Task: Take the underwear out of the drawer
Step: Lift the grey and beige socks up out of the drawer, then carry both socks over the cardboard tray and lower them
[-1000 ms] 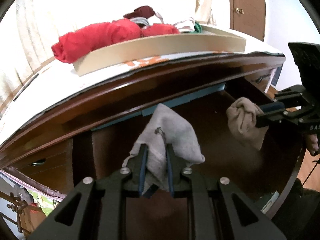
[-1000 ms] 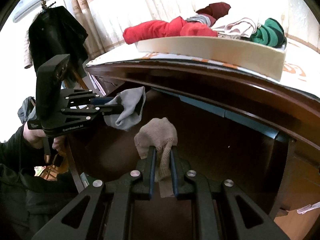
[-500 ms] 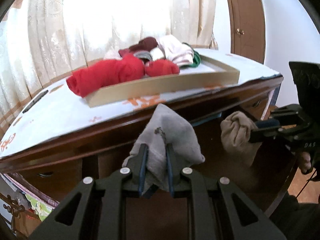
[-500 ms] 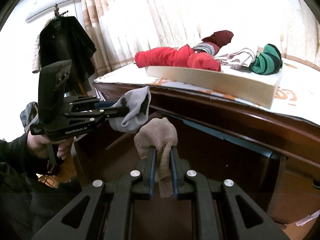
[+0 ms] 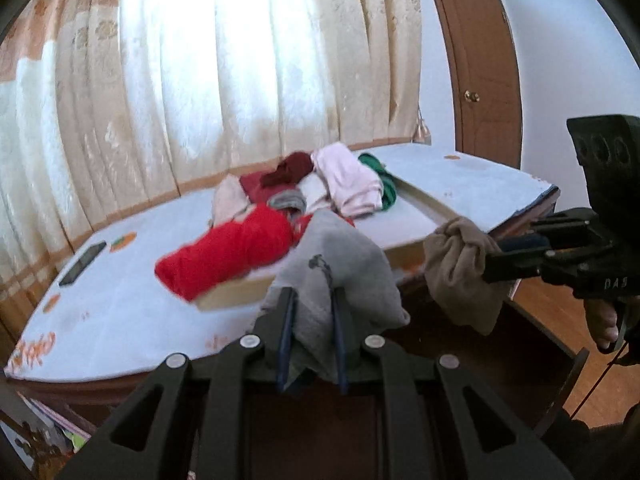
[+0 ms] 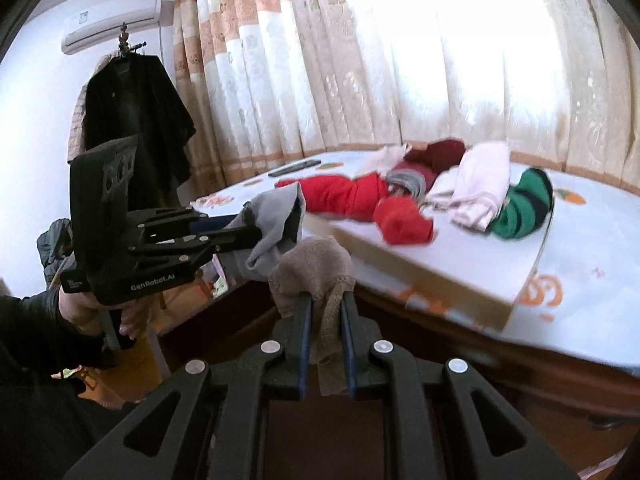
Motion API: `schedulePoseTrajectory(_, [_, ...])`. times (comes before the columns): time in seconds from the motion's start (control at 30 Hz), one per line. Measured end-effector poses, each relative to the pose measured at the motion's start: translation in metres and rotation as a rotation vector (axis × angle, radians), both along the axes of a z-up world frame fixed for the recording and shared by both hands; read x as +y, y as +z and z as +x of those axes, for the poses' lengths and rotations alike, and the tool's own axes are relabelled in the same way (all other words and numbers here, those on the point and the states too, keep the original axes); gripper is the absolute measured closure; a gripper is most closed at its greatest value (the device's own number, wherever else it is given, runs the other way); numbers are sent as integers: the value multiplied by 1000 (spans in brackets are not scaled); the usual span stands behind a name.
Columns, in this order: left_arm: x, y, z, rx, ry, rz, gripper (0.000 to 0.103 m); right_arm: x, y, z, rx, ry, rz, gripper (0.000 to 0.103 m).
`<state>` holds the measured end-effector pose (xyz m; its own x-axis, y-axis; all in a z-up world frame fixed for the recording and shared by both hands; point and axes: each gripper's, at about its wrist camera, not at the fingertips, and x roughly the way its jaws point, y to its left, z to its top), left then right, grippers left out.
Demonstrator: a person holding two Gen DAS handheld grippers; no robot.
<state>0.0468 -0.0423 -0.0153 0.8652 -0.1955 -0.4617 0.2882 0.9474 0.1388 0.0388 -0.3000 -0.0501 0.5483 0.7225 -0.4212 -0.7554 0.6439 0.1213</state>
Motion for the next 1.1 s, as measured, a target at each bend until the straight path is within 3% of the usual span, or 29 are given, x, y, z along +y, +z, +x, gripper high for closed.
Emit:
schedulePoseTrajectory(0.53, [-22, 39, 45, -45, -31, 29, 87, -12, 42, 31, -45, -73, 5, 88])
schedulePoseTrajectory(1.1, [-41, 48, 101, -7, -33, 52, 87, -22, 58, 84, -10, -190, -5, 88])
